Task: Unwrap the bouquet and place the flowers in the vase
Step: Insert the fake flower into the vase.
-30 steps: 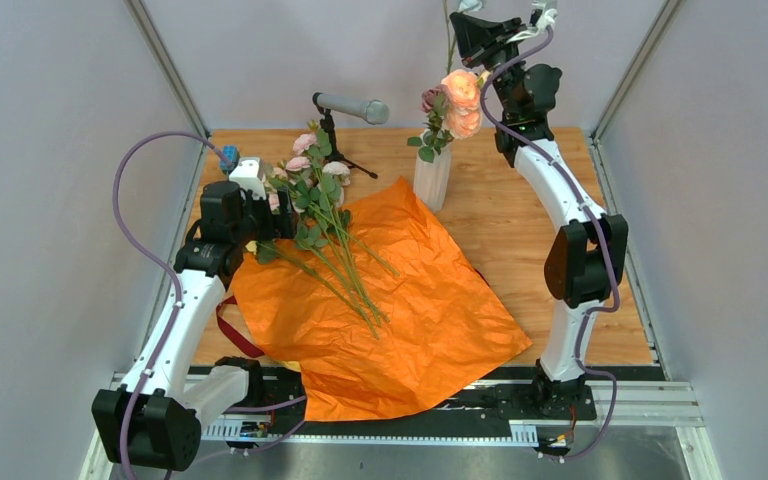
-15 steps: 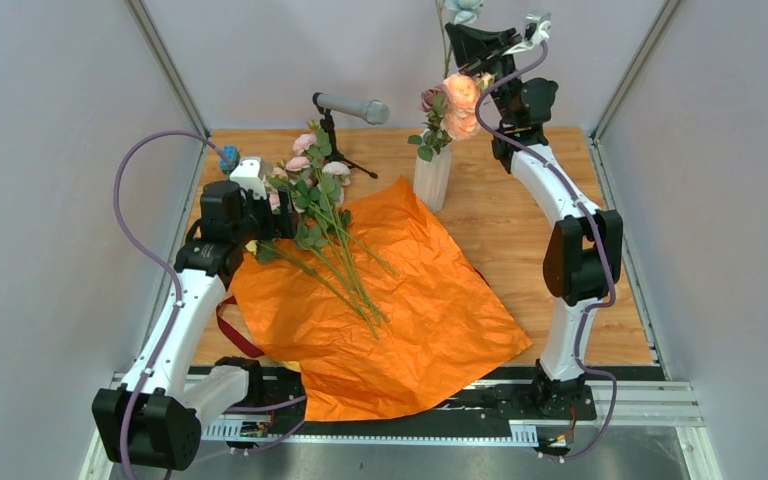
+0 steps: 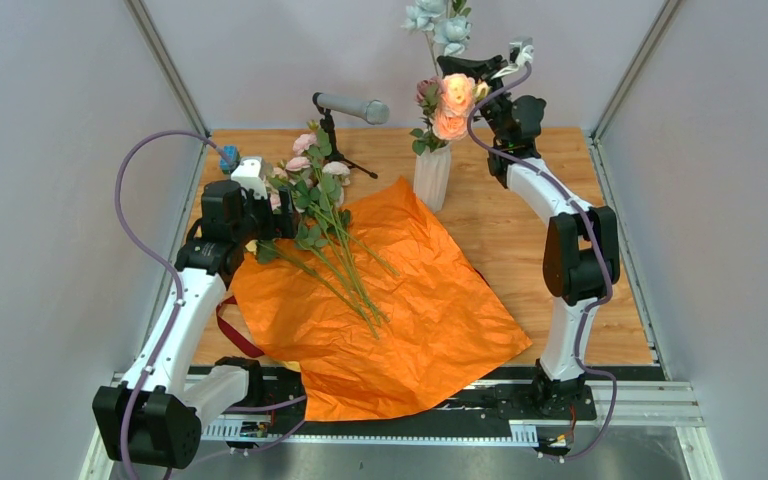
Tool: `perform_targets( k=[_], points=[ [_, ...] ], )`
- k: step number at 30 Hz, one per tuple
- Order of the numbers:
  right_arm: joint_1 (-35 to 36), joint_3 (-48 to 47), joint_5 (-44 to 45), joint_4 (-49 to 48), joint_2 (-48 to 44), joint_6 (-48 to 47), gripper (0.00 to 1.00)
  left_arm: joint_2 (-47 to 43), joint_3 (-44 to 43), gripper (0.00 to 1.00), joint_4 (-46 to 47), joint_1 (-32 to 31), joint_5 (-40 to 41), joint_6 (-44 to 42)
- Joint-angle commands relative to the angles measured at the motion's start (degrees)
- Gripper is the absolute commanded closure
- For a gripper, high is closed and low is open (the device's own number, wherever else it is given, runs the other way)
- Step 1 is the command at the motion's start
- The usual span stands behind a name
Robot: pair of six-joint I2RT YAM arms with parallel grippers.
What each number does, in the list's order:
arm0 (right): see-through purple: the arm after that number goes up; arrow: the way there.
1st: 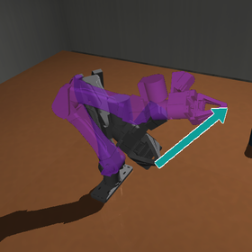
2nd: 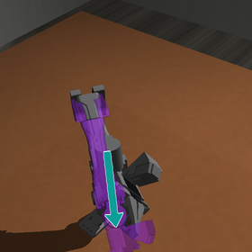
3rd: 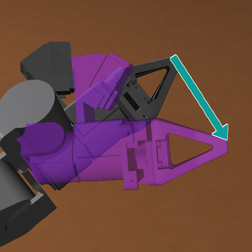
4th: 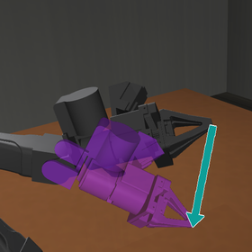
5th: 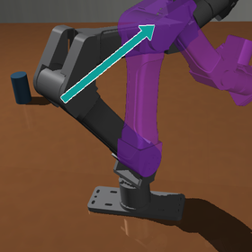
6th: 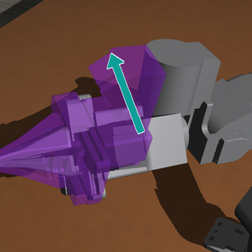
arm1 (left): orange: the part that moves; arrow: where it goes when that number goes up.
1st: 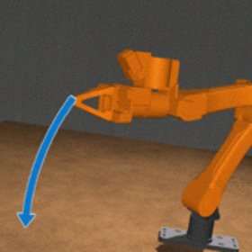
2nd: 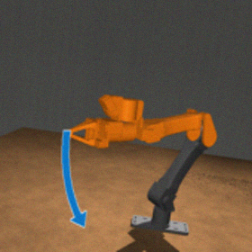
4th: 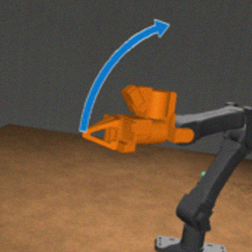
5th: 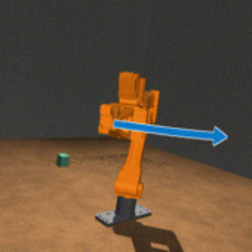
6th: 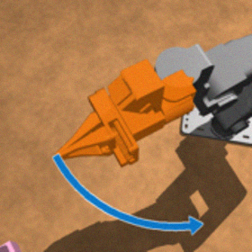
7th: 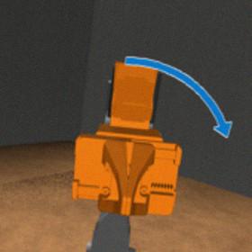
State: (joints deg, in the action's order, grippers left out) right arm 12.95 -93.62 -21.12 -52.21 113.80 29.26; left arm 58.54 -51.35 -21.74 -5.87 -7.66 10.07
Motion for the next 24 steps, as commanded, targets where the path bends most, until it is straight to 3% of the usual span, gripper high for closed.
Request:
perform_targets(
  k=[1,5,24],
  points=[
    [0.0,1.1,-1.7,-4.5,-3.0,-0.3,0.99,0.1,0.0,0.00,2.1,0.4,-0.7,-1.0],
    [0.0,3.8,-2.2,-4.7,-3.8,-0.5,0.92,0.1,-0.1,0.00,2.1,0.4,-0.8,-1.0],
    [-0.6,14.2,-5.8,-4.0,-5.6,-0.9,0.91,0.5,-0.1,0.00,2.0,0.4,-1.2,-0.9]
  ],
)
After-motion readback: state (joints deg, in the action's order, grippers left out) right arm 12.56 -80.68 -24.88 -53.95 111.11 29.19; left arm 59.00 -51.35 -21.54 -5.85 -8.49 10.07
